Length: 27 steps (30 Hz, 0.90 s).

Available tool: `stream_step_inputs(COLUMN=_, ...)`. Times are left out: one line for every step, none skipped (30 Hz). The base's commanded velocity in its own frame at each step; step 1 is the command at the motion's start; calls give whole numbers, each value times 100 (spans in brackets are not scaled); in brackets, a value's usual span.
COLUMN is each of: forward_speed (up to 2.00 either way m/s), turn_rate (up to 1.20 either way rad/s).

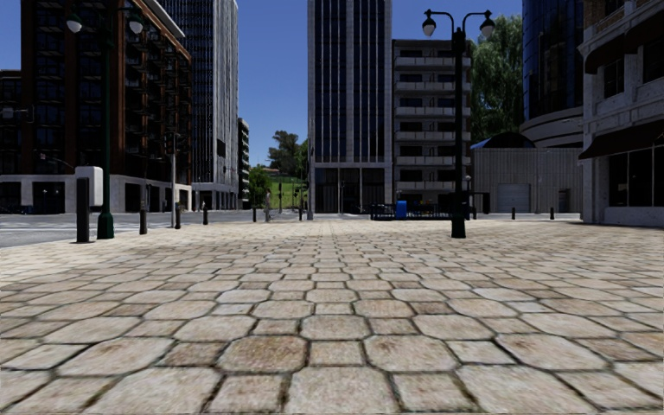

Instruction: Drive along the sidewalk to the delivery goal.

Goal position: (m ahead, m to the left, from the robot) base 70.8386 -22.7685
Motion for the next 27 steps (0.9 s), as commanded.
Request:
stream_step_inputs(forward_speed=200, turn_rate=0)
stream_step_inputs(forward_speed=200, turn_rate=0)
stream_step_inputs(forward_speed=200, turn_rate=0)
stream_step_inputs(forward_speed=200, turn_rate=0)
stream_step_inputs(forward_speed=200, turn_rate=0)
stream_step_inputs(forward_speed=200, turn_rate=0)
stream_step_inputs(forward_speed=200, turn_rate=0)
stream_step_inputs(forward_speed=200, turn_rate=0)
stream_step_inputs(forward_speed=200, turn_rate=0)
stream_step_inputs(forward_speed=200, turn_rate=0)
stream_step_inputs(forward_speed=200, turn_rate=0)
stream_step_inputs(forward_speed=200, turn_rate=0)
stream_step_inputs(forward_speed=200, turn_rate=0)
stream_step_inputs(forward_speed=200, turn_rate=0)
stream_step_inputs(forward_speed=200, turn_rate=0)
stream_step_inputs(forward_speed=200, turn_rate=0)
stream_step_inputs(forward_speed=200, turn_rate=0)
stream_step_inputs(forward_speed=200, turn_rate=0)
stream_step_inputs(forward_speed=200, turn_rate=0)
stream_step_inputs(forward_speed=200, turn_rate=0)
stream_step_inputs(forward_speed=200, turn_rate=0)
stream_step_inputs(forward_speed=200, turn_rate=0)
stream_step_inputs(forward_speed=200, turn_rate=0)
stream_step_inputs(forward_speed=200, turn_rate=0)
stream_step_inputs(forward_speed=200, turn_rate=0)
stream_step_inputs(forward_speed=200, turn_rate=0)
stream_step_inputs(forward_speed=200, turn_rate=0)
